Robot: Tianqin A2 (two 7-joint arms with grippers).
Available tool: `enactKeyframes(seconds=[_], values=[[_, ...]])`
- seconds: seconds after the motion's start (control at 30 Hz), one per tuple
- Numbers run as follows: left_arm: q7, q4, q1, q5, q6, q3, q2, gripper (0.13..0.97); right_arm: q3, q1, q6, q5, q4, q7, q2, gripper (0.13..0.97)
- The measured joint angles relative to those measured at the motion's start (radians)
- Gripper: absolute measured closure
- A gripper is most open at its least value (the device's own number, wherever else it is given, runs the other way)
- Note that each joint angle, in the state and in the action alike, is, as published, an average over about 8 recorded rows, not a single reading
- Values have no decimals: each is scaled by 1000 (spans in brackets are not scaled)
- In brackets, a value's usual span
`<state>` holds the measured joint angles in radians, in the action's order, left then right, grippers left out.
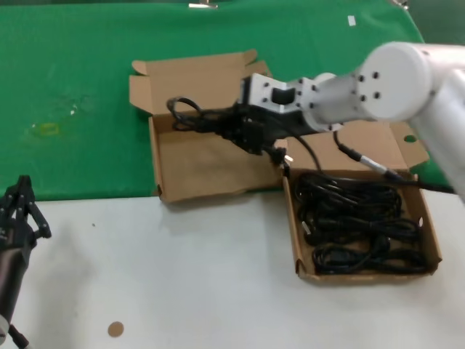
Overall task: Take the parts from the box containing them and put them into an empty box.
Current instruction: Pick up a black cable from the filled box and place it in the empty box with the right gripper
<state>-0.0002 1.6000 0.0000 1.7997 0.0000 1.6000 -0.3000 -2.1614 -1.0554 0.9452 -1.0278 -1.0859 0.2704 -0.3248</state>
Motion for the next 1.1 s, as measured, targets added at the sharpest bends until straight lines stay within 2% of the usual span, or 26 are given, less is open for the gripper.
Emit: enactKeyframes(seconds=[0.3, 0.6, 0.83, 1.1], values=[[0, 0, 0, 0, 0, 0, 0, 945, -21, -59, -98, -9, 227, -103, 130, 875], [0, 0, 0, 0, 0, 0, 0, 945, -25, -108, -153, -38, 414, -195, 188, 875], [0, 0, 0, 0, 0, 0, 0, 945, -30, -134, -179, -49, 495, -232, 205, 875], [0, 0, 0, 0, 0, 0, 0, 945, -34, -143, -202, -53, 528, -241, 221, 869]])
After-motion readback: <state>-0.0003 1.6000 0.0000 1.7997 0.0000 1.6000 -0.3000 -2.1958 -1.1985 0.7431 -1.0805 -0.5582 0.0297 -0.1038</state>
